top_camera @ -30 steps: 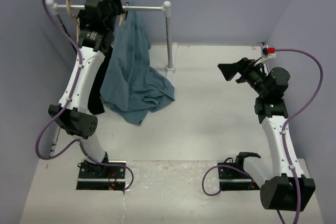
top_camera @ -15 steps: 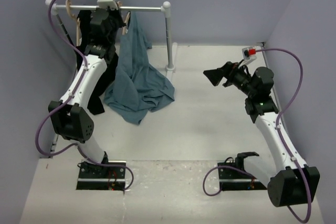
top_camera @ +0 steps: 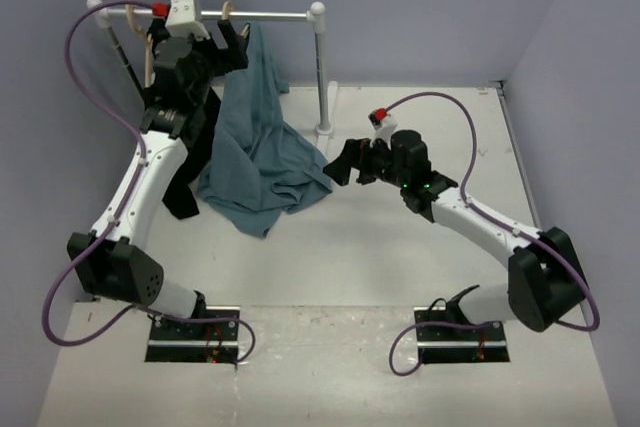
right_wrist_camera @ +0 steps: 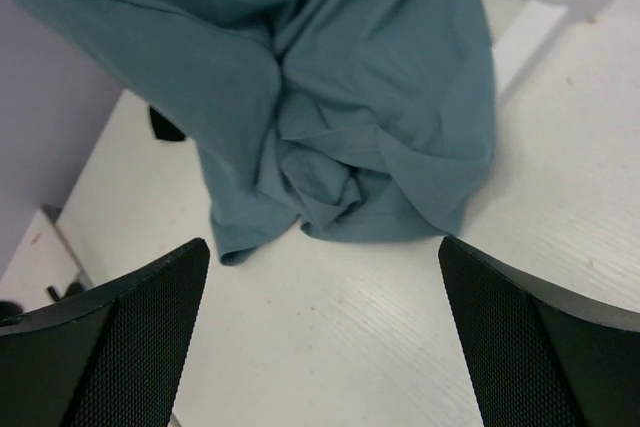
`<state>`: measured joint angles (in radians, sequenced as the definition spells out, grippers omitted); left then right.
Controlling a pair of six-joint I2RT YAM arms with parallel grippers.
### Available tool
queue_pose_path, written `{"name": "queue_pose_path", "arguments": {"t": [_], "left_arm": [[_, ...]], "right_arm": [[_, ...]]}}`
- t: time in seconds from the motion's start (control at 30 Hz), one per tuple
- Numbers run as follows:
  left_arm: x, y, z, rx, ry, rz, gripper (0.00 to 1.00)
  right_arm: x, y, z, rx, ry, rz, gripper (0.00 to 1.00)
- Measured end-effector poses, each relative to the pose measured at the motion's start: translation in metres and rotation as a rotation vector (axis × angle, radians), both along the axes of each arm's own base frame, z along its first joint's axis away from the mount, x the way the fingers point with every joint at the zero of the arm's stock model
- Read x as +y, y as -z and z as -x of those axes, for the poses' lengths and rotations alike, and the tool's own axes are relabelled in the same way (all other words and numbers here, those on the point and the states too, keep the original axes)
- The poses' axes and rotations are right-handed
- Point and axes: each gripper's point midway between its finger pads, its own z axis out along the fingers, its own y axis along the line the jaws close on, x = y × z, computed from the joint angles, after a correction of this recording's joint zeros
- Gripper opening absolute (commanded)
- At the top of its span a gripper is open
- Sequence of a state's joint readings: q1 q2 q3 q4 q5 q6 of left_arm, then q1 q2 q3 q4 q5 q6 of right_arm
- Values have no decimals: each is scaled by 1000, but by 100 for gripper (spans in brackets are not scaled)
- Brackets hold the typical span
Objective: Place the t-shirt on the hanger
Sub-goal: Place the hanger at the clothesline, then reset both arms
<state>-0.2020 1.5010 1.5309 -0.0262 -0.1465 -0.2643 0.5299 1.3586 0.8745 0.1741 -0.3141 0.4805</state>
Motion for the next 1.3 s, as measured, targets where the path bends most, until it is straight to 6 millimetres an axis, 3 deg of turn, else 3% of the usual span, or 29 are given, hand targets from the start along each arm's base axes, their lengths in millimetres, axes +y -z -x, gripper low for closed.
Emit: {"name": "queue_pose_path", "arguments": {"t": [0.13,0.27,0.33,0.5,0.57,0.63,0.77,0.93,1.03,1.3], "left_arm": [[6,-25,47,-15,10,59,100],[15,-29,100,-6,10,94,100],[20,-10,124,30,9,89,100],[28,75,164,232,3,40,100],[29,107,174,311,7,15,100],[32,131,185,361,7,-10,100],[43,150,212,355,-13,-36,100],[54,138,233,242,-37,-48,100],[58,133,240,186,-46,-52,100],[61,142,243,184,-53,-65,100]], "right_arm": [[-13,29,-12,60,120,85,99],[-47,8,-17,7,281,145,99],[-72,-20,-13,-57,369,182,99],[-139,-123,19,-251,564,193,99],[-162,-146,37,-293,622,193,99],[-184,-156,56,-314,668,207,99],[-216,-149,84,-301,730,273,99],[-232,-131,108,-277,730,314,99],[-240,-121,118,-266,733,329,99],[-246,-100,126,-245,737,360,99]]}}
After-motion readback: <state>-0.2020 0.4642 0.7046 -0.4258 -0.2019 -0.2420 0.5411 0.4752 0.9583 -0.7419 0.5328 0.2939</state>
